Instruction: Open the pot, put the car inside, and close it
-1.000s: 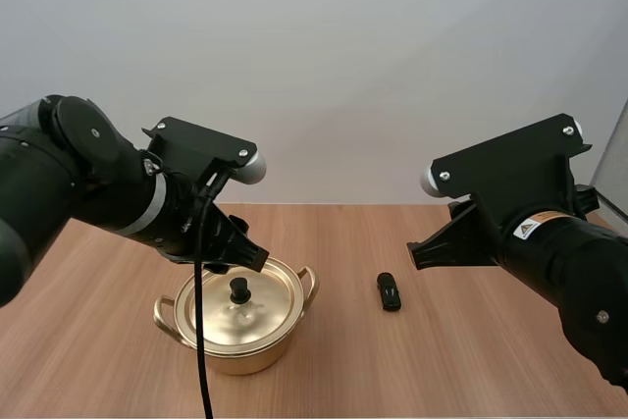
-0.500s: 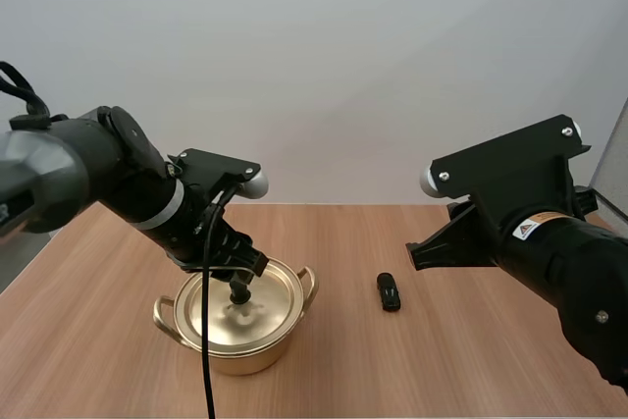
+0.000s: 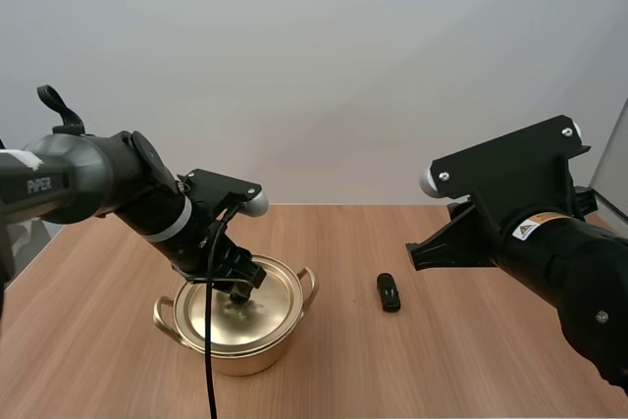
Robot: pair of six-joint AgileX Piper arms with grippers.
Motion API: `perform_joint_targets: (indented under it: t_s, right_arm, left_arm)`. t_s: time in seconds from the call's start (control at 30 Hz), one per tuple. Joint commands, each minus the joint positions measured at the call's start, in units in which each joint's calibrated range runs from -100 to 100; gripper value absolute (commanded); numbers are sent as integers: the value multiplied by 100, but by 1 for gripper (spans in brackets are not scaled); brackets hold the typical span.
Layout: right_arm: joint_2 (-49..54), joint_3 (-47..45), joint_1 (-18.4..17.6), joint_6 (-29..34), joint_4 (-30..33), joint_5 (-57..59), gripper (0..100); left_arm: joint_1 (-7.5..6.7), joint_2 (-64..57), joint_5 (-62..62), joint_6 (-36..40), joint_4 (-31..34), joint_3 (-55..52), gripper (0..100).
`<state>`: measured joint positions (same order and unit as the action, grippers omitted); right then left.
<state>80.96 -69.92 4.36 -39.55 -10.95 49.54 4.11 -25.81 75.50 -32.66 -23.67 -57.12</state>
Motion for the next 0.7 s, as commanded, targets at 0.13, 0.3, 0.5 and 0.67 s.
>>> perform_joint_targets:
  t_s: [0.13, 0.3, 0.5, 0.67]
  right_arm:
    - [4, 8, 2, 3, 3, 20, 33]
    - [-8, 8, 2, 3, 3, 32, 33]
    - [-549, -7, 2, -112, -434, -200, 30]
    - [-2052, 44, 2, -1010, -1420, -93, 30]
  left_arm:
    - [-5, 6, 30, -523, -393, -26, 21]
    - [-5, -32, 704, -865, -717, -10, 0]
    - [-5, -697, 2016, -880, -1269, 743, 0]
    - [-5, -1907, 1904, -383, -1451, 1731, 0]
